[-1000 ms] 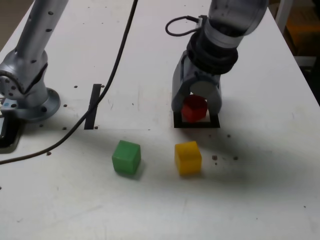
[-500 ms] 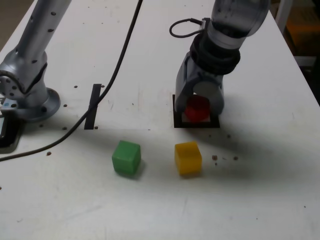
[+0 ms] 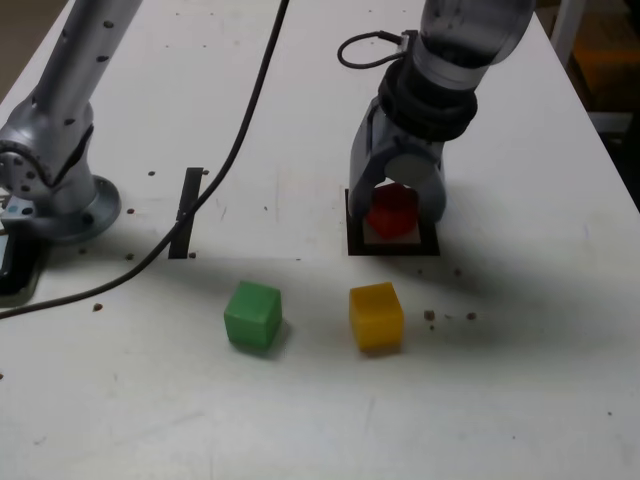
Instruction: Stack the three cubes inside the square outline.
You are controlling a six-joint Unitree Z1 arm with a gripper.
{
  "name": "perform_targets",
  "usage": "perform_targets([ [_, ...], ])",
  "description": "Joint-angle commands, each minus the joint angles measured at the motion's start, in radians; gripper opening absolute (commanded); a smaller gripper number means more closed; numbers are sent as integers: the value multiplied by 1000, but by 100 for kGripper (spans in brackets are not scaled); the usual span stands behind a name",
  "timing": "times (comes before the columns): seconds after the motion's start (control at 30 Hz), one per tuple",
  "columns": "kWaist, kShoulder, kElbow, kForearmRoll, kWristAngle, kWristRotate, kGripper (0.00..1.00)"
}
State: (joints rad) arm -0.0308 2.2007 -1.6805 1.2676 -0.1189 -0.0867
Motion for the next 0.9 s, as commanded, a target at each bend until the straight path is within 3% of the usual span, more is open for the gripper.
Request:
perform_targets([
  [0.0,5,1,9,1,-2,2,38],
  [0.33,2,-4,16,-1,-25,2,64],
  [0.7,-11,-20,8,5,-20,-16,74],
  [0.87,-33,-58,-3,46,9,-63,76],
])
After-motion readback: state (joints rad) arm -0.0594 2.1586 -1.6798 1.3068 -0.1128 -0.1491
